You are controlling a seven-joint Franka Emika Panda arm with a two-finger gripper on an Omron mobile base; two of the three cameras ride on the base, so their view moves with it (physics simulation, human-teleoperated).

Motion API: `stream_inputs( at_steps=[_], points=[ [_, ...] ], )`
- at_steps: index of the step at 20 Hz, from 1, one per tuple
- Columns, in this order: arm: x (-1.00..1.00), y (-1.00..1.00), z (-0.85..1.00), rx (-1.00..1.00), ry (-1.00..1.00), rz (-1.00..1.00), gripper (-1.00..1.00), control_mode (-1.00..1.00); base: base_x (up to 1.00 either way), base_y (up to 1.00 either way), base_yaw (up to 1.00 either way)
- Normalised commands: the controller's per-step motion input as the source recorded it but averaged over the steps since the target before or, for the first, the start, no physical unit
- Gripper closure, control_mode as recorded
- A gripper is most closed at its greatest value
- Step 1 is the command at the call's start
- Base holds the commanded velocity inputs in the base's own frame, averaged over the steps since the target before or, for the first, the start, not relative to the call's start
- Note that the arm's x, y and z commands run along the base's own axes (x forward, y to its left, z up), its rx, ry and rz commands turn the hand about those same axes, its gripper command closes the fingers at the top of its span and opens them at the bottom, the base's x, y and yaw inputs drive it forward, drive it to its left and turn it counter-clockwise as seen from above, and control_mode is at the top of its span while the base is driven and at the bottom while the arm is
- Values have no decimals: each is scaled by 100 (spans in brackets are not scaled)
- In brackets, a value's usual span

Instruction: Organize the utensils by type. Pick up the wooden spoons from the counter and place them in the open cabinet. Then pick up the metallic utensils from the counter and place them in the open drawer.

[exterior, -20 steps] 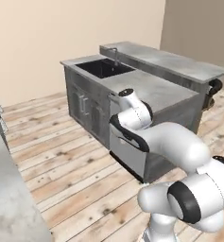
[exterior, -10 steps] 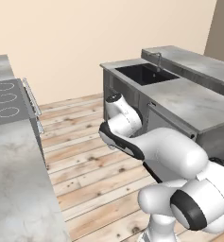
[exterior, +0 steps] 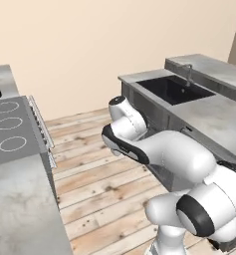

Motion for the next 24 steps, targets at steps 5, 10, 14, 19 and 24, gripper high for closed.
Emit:
stream_inputs(
  at_steps=[5,10,14,19,24],
  points=[
    [0,0,0,0,0,0,-100,100,100,0,0],
    [0,0,0,0,0,0,-100,100,100,0,0],
    [0,0,0,0,0,0,-100,100,100,0,0],
    [0,0,0,0,0,0,-100,100,100,0,0],
    [0,0,0,0,0,0,-100,100,100,0,0]
  ],
)
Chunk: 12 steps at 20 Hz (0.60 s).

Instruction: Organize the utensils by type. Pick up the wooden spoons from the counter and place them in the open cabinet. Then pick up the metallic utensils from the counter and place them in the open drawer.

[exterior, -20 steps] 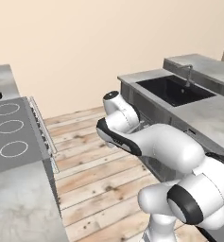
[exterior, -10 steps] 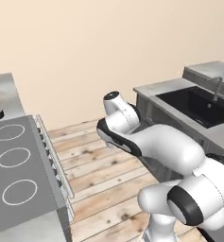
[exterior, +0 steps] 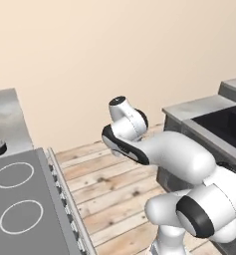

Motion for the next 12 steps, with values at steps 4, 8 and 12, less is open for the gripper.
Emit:
stream_inputs(
  at_steps=[4,8,12],
  points=[
    [0,0,0,0,0,0,-100,100,100,0,1],
    [0,0,0,0,0,0,-100,100,100,0,8],
    [0,0,0,0,0,0,-100,100,100,0,26]
  ],
)
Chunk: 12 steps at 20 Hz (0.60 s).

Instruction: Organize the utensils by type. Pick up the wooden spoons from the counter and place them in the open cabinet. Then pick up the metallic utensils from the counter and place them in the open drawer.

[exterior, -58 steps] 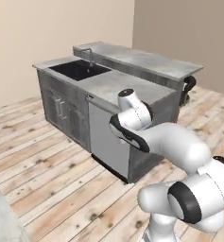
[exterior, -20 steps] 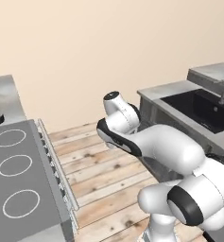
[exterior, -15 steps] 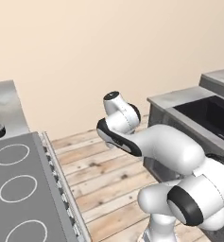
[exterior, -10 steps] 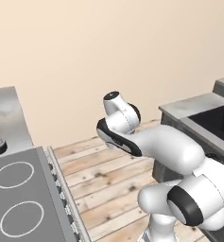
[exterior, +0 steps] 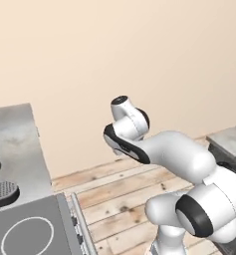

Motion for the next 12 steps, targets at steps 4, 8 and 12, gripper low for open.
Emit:
stream_inputs(
  at_steps=[4,8,12],
  points=[
    [0,0,0,0,0,0,-100,100,100,0,31],
    [0,0,0,0,0,0,-100,100,97,-1,43],
    [0,0,0,0,0,0,-100,100,87,-3,63]
  ],
)
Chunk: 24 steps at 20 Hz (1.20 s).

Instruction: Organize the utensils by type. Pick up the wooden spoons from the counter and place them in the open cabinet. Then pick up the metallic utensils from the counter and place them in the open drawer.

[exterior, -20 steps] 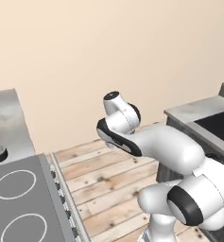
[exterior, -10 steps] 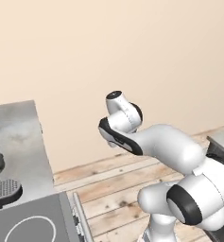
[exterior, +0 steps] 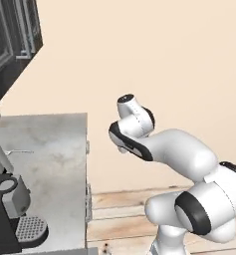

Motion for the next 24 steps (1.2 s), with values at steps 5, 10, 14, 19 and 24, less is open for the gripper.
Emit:
stream_inputs(
  at_steps=[5,10,14,19,24],
  points=[
    [0,0,0,0,0,0,-100,100,76,-6,77],
    [0,0,0,0,0,0,-100,100,61,-10,85],
    [0,0,0,0,0,0,-100,100,43,-19,85],
    [0,0,0,0,0,0,-100,100,46,-43,55],
    [0,0,0,0,0,0,-100,100,40,-59,42]
  ],
)
